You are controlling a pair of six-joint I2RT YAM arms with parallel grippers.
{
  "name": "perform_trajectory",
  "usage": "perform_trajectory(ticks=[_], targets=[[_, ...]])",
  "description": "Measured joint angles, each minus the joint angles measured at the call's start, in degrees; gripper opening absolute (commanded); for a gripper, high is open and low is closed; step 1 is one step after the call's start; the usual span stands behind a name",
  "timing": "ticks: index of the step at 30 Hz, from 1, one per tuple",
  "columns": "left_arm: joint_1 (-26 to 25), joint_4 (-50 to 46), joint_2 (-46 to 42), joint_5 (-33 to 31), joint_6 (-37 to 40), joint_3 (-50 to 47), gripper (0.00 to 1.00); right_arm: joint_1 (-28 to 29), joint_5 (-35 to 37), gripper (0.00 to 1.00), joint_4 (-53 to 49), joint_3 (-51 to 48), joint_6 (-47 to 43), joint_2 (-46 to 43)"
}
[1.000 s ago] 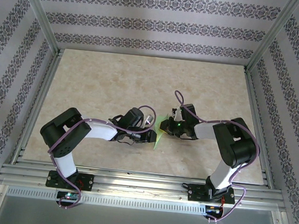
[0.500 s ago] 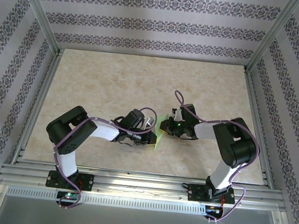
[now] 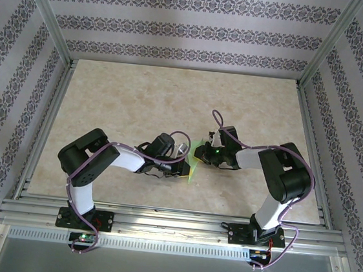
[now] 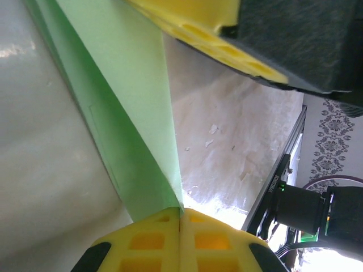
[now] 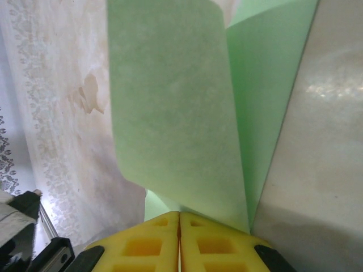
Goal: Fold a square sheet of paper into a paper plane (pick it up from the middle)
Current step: Fold the wing for the fifth time at the center of the table.
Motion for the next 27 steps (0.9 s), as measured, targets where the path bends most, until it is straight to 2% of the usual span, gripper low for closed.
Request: perform_trajectory(ticks=[11, 15, 27], targets=[[0.0, 2.1, 2.1, 2.3, -0.7, -0.3, 0.06, 0.0, 0.0, 0.1, -0.9, 0.4, -0.4, 0.1], [0.0, 2.2, 2.1, 2.8, -0.7, -0.5, 0.12, 0.0, 0.0, 0.1, -1.4, 0.7, -0.5, 0.1], [-0.5, 2.0, 2.1, 5.0, -0.7, -0.6, 0.11, 0.0, 0.0, 0.09, -2.9, 1.4, -1.4, 0.2]])
